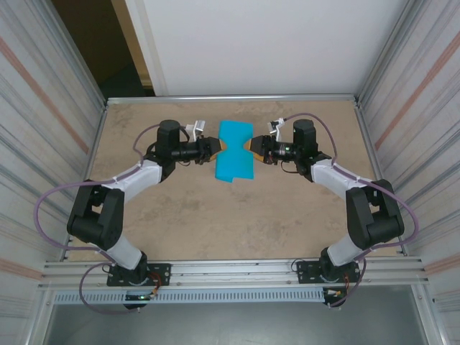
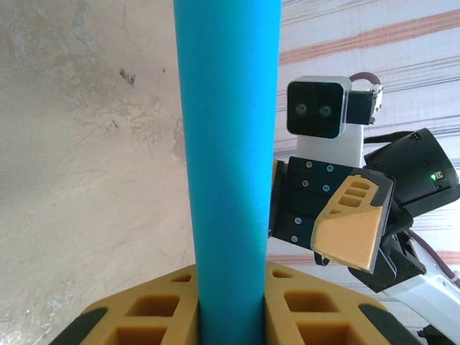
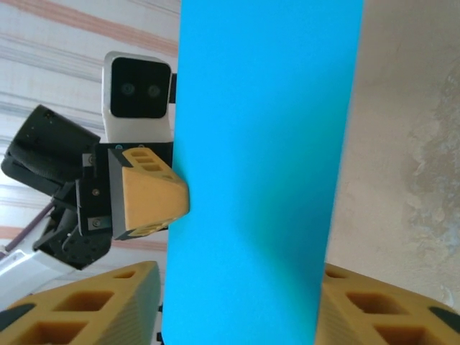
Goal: Fold a paper plane with a square sheet of paper (pick it up from the middle)
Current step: First fold in half a square sheet of paper at the center of the table.
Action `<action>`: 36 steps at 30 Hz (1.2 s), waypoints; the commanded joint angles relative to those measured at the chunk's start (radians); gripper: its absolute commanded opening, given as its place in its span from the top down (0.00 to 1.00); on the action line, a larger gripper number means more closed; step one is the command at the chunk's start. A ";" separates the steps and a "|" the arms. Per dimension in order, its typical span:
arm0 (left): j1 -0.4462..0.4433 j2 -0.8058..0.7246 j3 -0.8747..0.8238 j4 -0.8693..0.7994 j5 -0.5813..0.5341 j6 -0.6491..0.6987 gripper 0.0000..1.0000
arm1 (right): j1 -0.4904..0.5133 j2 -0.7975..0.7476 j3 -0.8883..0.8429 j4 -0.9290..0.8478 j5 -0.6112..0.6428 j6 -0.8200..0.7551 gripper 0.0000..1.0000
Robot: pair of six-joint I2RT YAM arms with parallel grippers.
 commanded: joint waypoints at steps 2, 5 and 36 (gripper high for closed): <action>0.007 0.009 -0.003 -0.015 -0.001 0.017 0.77 | -0.010 -0.028 0.001 0.012 -0.024 0.004 0.58; 0.007 0.007 -0.006 -0.019 -0.003 0.021 0.77 | -0.010 -0.026 0.003 -0.004 -0.021 0.003 0.65; 0.185 -0.285 -0.305 -0.232 -0.241 0.192 0.02 | -0.034 -0.349 0.234 -0.991 0.407 -0.303 1.00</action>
